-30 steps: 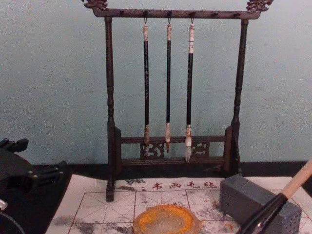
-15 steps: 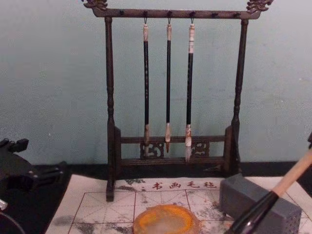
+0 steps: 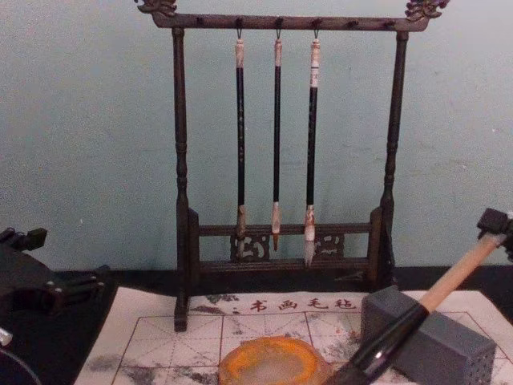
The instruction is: Pick up the brush from the inkstone, write on the paper, then place the brush back to its original position.
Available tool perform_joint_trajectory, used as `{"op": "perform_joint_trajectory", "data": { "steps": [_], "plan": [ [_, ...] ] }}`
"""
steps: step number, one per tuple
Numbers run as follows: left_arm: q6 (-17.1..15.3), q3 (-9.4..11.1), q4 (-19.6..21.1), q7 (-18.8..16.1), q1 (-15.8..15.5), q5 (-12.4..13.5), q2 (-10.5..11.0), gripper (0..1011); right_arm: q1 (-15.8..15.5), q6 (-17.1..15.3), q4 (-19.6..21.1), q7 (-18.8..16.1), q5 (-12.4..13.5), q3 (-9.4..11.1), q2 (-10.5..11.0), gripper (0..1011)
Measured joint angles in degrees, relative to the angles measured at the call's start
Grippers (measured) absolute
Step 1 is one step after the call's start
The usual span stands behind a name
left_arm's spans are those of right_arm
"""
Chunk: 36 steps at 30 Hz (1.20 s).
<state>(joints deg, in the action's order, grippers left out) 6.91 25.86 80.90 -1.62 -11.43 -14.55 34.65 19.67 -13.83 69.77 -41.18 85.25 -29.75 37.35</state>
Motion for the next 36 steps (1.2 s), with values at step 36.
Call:
{"op": "perform_joint_trajectory", "data": {
  "steps": [36],
  "plan": [
    [0.0, 0.0, 0.0, 0.0, 0.0, 0.0, 0.0, 1001, 8.1, 3.7, -12.6, -6.3, -7.8, -2.3, -10.9, 203]
  ]
}}
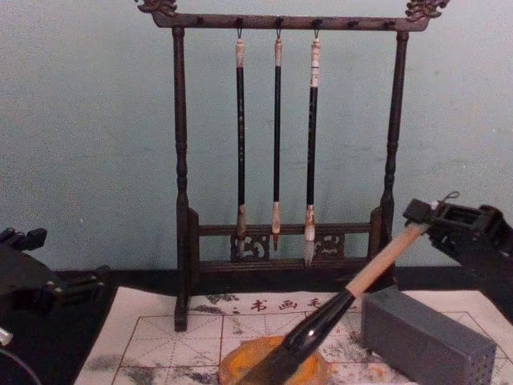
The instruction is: Pick up the brush from the inkstone, write on the paper, then place the brush back to its original position.
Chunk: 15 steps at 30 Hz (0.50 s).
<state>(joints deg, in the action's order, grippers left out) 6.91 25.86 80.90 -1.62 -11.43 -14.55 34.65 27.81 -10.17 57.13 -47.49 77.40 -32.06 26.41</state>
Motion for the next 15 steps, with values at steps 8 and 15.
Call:
{"op": "perform_joint_trajectory", "data": {
  "steps": [8, 15],
  "plan": [
    [0.0, 0.0, 0.0, 0.0, 0.0, 0.0, 0.0, 1001, 1.1, 1.8, -0.7, 0.6, -3.1, -0.3, -1.9, 204],
    [0.0, 0.0, 0.0, 0.0, 0.0, 0.0, 0.0, 1001, 1.4, 2.8, -0.4, 0.4, -5.4, -0.7, -2.5, 203]
  ]
}}
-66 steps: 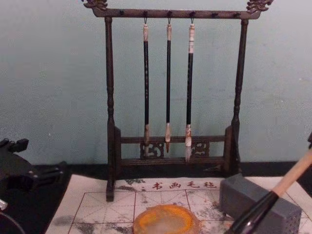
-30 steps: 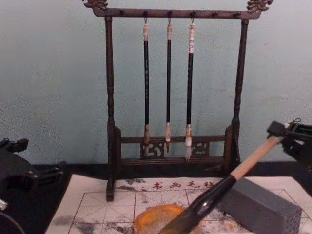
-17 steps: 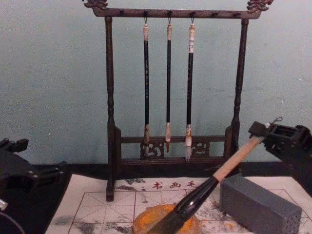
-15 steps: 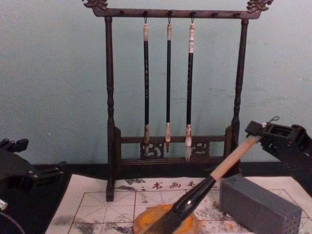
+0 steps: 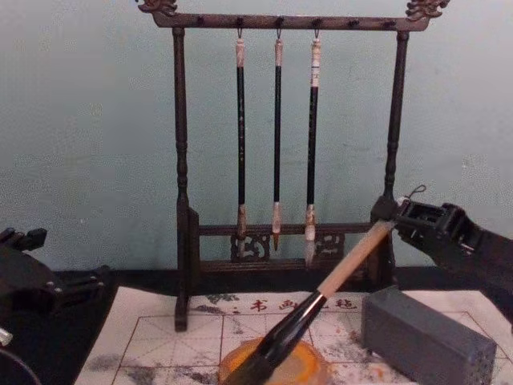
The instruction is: Pick up the brush from the inkstone, write on the paper, then place the brush back to its original position.
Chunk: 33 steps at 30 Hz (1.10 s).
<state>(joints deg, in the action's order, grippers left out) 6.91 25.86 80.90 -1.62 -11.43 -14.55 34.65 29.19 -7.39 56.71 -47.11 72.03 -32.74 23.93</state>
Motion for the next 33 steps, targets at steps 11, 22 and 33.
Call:
{"op": "perform_joint_trajectory", "data": {
  "steps": [11, 22, 33],
  "plan": [
    [0.0, 0.0, 0.0, 0.0, 0.0, 0.0, 0.0, 1001, -0.4, 2.0, 1.8, -0.5, -4.3, -0.3, -0.1, 203],
    [0.0, 0.0, 0.0, 0.0, 0.0, 0.0, 0.0, 1001, -0.8, 3.8, 2.9, -1.3, -7.5, -0.2, -0.7, 203],
    [0.0, 0.0, 0.0, 0.0, 0.0, 0.0, 0.0, 1001, -1.2, 7.2, 3.2, -1.3, -10.9, 0.5, -2.0, 203]
  ]
}}
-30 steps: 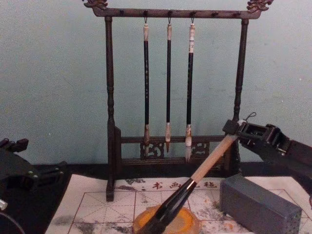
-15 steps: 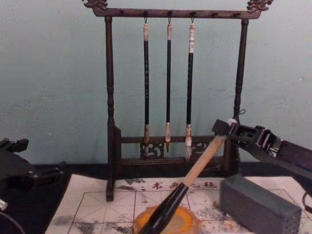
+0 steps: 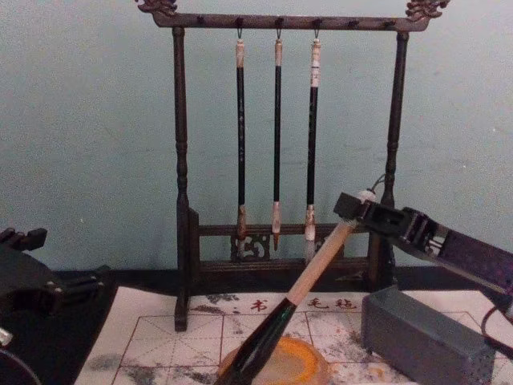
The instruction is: Pick up the brush from the inkstone, write on the paper, then place the brush back to its original position.
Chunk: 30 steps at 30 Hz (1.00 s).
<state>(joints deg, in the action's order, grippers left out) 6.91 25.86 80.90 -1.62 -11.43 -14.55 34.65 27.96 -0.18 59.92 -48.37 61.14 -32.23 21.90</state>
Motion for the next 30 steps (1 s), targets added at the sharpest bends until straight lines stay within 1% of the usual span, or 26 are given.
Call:
{"op": "perform_joint_trajectory", "data": {
  "steps": [3, 11, 20, 30],
  "plan": [
    [0.0, 0.0, 0.0, 0.0, 0.0, 0.0, 0.0, 1001, -0.2, 1.4, 0.0, 0.1, -1.5, 0.2, -0.3, 203],
    [0.0, 0.0, 0.0, 0.0, 0.0, 0.0, 0.0, 1001, -0.5, 3.0, 0.4, -0.3, -3.6, 0.6, -0.4, 203],
    [0.0, 0.0, 0.0, 0.0, 0.0, 0.0, 0.0, 1001, -1.3, 3.2, 1.6, -0.8, -5.2, 1.5, -0.2, 203],
    [0.0, 0.0, 0.0, 0.0, 0.0, 0.0, 0.0, 1001, -2.1, 3.2, 2.3, -0.8, -6.1, 2.6, -0.3, 204]
  ]
}}
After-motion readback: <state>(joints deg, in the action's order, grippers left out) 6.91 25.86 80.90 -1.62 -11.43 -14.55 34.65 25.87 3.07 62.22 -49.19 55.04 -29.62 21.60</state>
